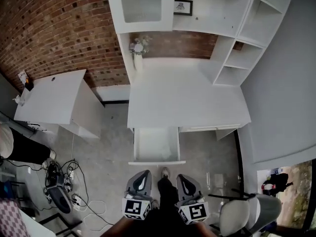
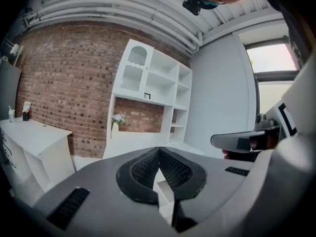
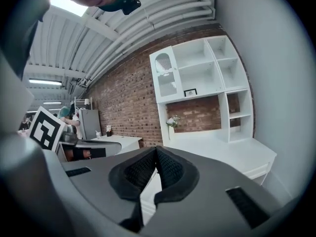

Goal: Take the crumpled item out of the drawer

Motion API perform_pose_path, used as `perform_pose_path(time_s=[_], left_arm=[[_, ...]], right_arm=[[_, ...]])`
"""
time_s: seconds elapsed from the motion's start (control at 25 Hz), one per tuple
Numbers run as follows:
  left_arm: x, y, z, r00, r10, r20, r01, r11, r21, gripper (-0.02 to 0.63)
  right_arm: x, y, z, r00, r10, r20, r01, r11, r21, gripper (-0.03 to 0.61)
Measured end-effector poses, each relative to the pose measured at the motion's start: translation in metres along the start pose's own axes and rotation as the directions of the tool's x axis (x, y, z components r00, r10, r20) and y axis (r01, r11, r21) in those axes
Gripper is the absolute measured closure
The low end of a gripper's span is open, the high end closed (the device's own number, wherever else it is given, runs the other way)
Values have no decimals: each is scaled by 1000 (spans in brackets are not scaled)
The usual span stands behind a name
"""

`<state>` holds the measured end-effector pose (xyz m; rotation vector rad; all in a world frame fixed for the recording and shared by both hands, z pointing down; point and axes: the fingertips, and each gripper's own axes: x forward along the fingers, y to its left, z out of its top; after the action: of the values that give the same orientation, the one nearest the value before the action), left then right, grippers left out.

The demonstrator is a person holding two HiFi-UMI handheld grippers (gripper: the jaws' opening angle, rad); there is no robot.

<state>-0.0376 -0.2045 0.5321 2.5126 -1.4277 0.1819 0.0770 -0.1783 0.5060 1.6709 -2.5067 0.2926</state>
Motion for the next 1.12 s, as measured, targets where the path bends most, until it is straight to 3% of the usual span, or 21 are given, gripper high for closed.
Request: perform_pose_path(time_s=[0.24,0.4,0.52,0.68,0.84,1.04,1.12], left_arm=[[132,32,-60,976,-32,-214,43,998,49,589],[206,41,-113,939,-74,-337,78,997,-3,589],[240,46,-157,893,-117,-435,116,993,-30,589],[269,45,-219,796,-173,-580,213,977,0,584],[289,43,-278,681,-228,-696,311,950,-8,497],[299,42,-348,510,-258,-820,378,924,-55,451],[299,42,-374,453,-255,-854,397,916,-63,439]], right_arm=[[84,-66,-3,998,-1,-55,6,996,86,565],[127,-110,-10,998,-2,-65,11,991,130,565],[148,-134,-23,995,-2,-99,17,989,149,565],[169,-157,-34,992,7,-126,14,987,161,565],[187,-169,-45,990,18,-143,5,987,162,565],[203,-174,-60,984,25,-175,6,984,179,565],[207,-175,-67,981,28,-190,8,983,185,565]])
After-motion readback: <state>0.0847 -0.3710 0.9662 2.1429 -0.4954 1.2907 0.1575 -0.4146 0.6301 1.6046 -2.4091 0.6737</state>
